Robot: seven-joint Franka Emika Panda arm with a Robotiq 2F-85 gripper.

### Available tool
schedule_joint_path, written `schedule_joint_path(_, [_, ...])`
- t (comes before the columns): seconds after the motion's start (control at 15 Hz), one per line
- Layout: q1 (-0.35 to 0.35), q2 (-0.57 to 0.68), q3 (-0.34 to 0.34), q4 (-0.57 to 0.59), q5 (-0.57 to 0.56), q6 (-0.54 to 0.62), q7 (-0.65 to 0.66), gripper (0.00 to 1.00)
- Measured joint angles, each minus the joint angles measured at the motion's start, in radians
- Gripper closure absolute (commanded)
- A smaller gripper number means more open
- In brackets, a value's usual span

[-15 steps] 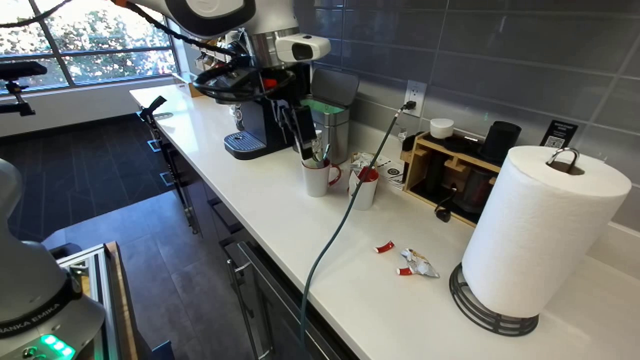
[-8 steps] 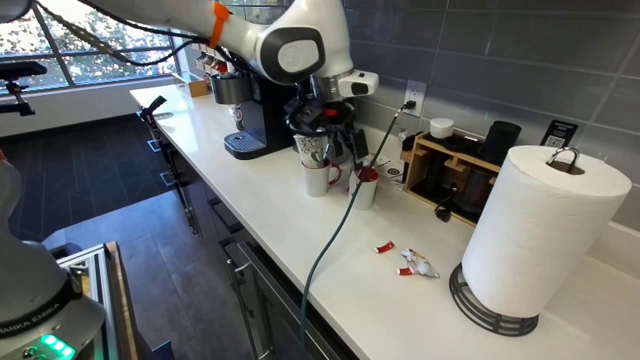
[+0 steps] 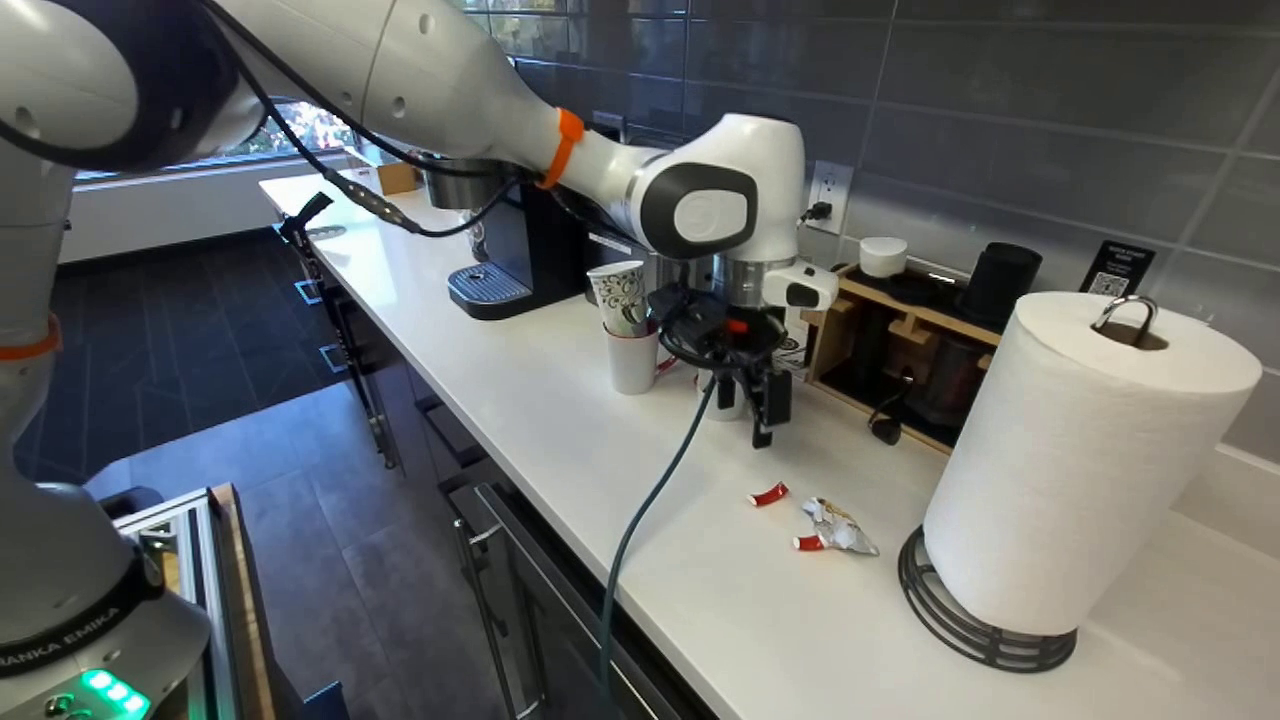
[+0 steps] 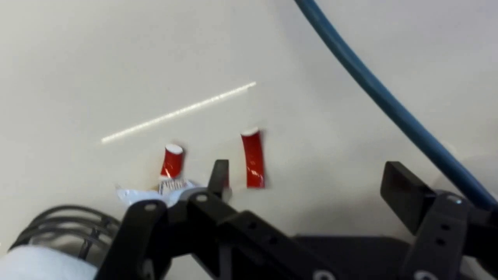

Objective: Place one red piece inside the broken mug.

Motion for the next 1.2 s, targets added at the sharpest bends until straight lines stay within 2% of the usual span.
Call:
schedule_joint_path(0.2, [-0.046, 0.08, 0.021, 0.063, 0.041, -0.15, -0.054, 0.0])
schedule_joint_path(0.33, [-0.065, 0.096, 0.038, 0.089, 0.068, -0.193, -0.078, 0.0])
schedule_joint_path(0.53, [-0.068, 0.091, 0.036, 0.092, 0.067, -0.181, -0.08, 0.0])
schedule_joint_path(0.8, [-0.108, 0.101, 0.037, 0.087, 0.078, -0.082, -0.147, 0.0])
schedule_joint_path(1.0, [-0.151, 0.118, 0.048, 0.087, 0.106, -0.073, -0.201, 0.0])
schedule_joint_path(1.2, [-0.153, 0.118, 0.049, 0.088, 0.107, -0.067, -0.206, 0.0])
